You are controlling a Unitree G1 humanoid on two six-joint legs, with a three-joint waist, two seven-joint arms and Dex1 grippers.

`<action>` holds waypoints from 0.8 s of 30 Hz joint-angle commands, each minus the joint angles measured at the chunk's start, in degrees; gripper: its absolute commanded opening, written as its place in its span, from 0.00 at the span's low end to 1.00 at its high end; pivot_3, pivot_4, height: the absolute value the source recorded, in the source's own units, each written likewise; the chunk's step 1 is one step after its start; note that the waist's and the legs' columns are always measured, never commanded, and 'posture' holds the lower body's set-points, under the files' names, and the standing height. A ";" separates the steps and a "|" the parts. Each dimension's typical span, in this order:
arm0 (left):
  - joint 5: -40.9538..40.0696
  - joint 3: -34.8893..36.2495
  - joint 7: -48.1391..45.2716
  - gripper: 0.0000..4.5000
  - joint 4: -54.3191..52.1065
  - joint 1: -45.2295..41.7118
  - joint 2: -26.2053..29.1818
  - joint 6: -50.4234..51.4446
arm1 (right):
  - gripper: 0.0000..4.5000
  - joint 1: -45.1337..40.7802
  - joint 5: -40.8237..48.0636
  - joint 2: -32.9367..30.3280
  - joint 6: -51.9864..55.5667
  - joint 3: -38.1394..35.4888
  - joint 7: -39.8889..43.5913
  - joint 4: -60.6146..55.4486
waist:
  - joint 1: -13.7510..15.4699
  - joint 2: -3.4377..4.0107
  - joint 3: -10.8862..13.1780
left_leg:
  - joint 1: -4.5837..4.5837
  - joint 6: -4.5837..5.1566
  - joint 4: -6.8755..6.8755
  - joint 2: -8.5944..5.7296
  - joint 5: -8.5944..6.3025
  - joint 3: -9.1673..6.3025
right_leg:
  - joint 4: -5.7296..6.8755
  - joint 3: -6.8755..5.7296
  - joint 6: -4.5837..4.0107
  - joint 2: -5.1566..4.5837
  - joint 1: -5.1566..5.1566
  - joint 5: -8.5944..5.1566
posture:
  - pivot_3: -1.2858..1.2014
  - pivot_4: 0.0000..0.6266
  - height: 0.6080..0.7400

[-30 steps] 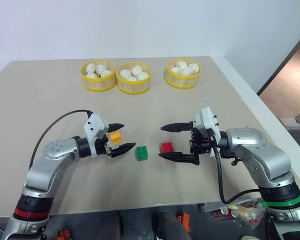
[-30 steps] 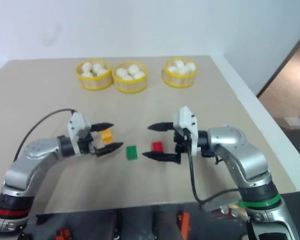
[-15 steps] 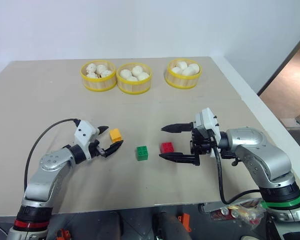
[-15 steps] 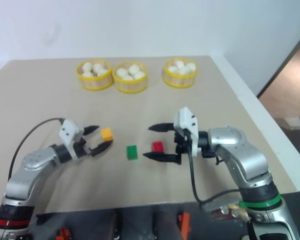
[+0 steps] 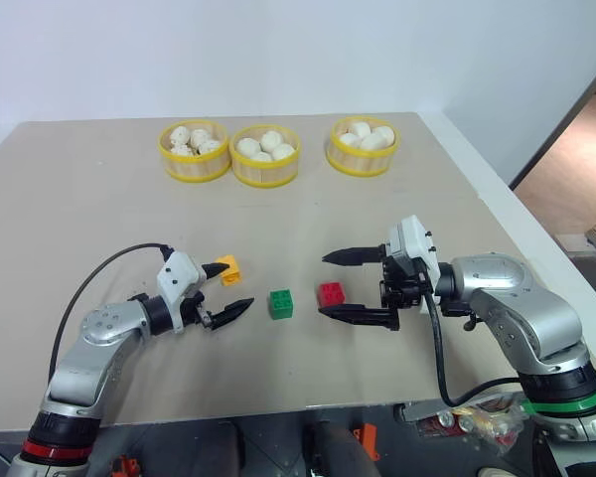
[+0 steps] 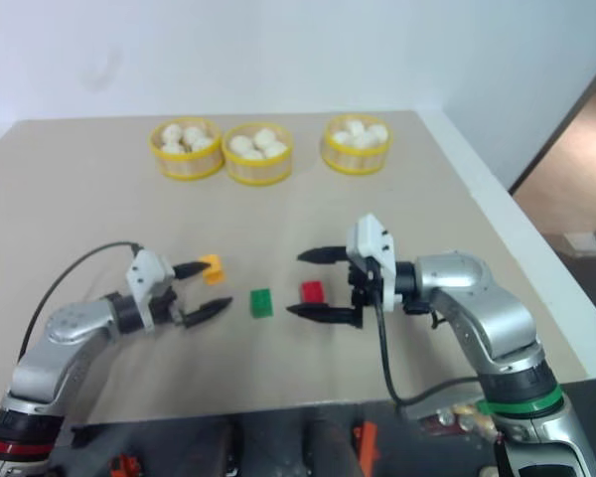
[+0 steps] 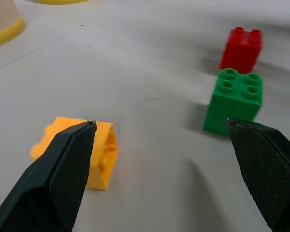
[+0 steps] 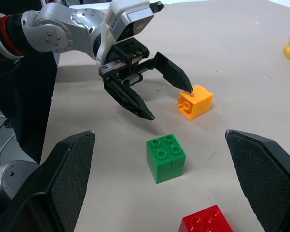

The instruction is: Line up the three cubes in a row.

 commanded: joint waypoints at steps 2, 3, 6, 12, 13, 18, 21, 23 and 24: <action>-0.99 -0.52 -2.99 0.99 1.26 -1.84 1.59 0.74 | 1.00 -0.10 0.78 -0.83 0.09 -0.58 0.37 -2.69 | 0.00 0.00 0.00 | 0.00 0.00 0.00 0.00 0.00 0.00 | 0.00 0.00 0.00 0.00 0.00 0.00 | 0.52 0.24 1.00; -1.16 -0.68 -3.23 0.99 1.90 -2.53 1.52 1.19 | 1.00 -0.05 0.83 -0.87 0.18 -0.61 0.32 -2.87 | 0.00 0.00 0.00 | 0.00 0.00 0.00 0.00 0.00 0.00 | 0.00 0.00 0.00 0.00 0.00 -0.01 | 0.52 0.24 1.00; -1.15 -1.35 -4.43 0.99 3.65 -4.21 1.58 1.98 | 1.00 0.12 0.98 -0.99 0.40 -0.71 0.14 -3.34 | 0.00 0.00 0.00 | -0.01 0.00 0.00 0.00 0.00 -0.01 | 0.00 -0.01 0.00 0.00 0.00 -0.01 | 0.52 0.24 1.00; -0.65 -1.76 -5.76 0.99 7.01 -6.72 1.24 1.26 | 1.00 0.63 1.20 -1.34 1.00 -1.05 -0.24 -4.43 | 0.00 0.00 0.00 | 0.00 0.00 0.00 -0.01 0.00 0.00 | 0.00 -0.01 0.00 0.00 0.01 0.00 | 0.52 0.24 1.00; -0.65 -1.78 -5.80 0.99 7.22 -6.89 1.24 1.46 | 1.00 0.75 1.23 -1.37 1.11 -1.13 -0.35 -4.61 | 0.00 0.00 0.00 | 0.00 0.00 0.00 -0.01 0.00 -0.01 | 0.00 -0.01 0.00 0.00 0.01 0.00 | 0.52 0.24 1.00; -0.18 -3.44 -7.24 0.99 7.01 -5.18 2.48 3.37 | 1.00 1.40 1.37 -1.45 1.56 -1.47 -0.78 -5.59 | 0.00 0.00 -0.01 | 0.01 0.00 0.00 0.00 0.00 -0.01 | 0.00 -0.01 0.00 0.00 0.01 -0.01 | 0.52 0.24 1.00; 0.13 -3.89 -7.51 0.99 6.64 -4.50 3.00 4.00 | 1.00 1.67 1.71 -1.26 1.76 -1.83 -1.11 -5.97 | 0.00 0.02 -0.02 | 0.04 0.00 0.00 0.00 0.00 0.00 | 0.00 -0.01 -0.01 -0.01 0.04 -0.01 | 0.52 0.24 1.00; 0.12 -4.11 -7.53 0.99 6.68 -4.43 3.32 4.66 | 1.00 1.74 2.10 -1.10 1.85 -1.98 -1.34 -6.05 | 0.00 0.02 -0.02 | 0.07 0.00 0.00 0.00 0.00 0.00 | 0.00 0.00 -0.01 -0.02 0.06 -0.01 | 0.52 0.24 1.00; 0.10 -4.22 -7.52 0.99 6.65 -4.43 3.47 4.99 | 1.00 1.75 2.20 -1.13 1.83 -1.98 -1.42 -6.07 | 0.00 0.03 -0.02 | 0.10 0.00 0.00 0.00 0.00 0.00 | 0.00 0.00 -0.01 -0.02 0.08 -0.01 | 0.52 0.24 1.00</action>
